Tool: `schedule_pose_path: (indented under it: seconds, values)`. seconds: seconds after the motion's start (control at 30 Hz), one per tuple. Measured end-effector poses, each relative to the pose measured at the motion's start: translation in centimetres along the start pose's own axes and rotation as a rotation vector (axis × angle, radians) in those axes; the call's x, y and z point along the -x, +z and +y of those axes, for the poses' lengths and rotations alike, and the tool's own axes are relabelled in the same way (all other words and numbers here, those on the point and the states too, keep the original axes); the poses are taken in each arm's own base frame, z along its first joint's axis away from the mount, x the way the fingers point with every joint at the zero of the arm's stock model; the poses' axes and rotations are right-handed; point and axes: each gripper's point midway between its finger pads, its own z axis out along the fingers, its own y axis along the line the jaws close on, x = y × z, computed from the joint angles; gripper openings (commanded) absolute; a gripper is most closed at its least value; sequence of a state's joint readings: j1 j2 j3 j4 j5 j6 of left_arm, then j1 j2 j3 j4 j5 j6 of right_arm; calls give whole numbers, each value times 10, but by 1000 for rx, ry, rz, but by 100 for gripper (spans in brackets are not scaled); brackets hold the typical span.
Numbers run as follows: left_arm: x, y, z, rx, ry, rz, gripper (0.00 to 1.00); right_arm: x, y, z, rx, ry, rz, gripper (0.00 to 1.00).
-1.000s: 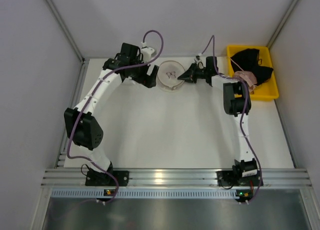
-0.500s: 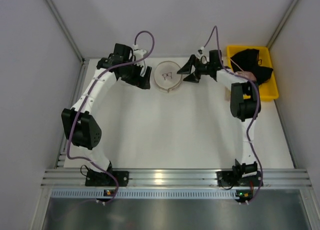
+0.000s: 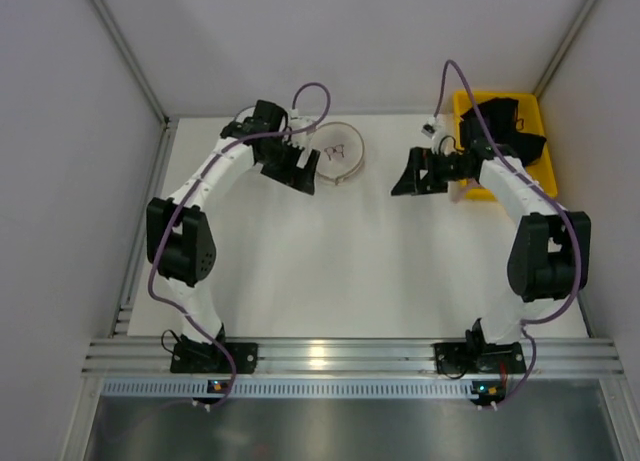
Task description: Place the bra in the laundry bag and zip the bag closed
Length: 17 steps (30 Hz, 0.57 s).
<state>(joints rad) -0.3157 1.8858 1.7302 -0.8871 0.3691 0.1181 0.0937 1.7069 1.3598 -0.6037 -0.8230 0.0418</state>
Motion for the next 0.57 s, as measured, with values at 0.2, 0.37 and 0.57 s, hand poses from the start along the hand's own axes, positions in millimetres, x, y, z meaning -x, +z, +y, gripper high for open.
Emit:
schedule_pose_path:
  seconds: [0.2, 0.37, 0.57]
  values:
    - [-47, 42, -54, -49, 124, 126, 98, -76, -2, -6, -33, -1, 146, 99]
    - [-90, 60, -99, -103, 204, 222, 98, -102, 2, 14, -43, -143, 215, 99]
    - [-92, 50, -104, -90, 206, 186, 98, -104, 4, 32, -34, -267, 221, 99]
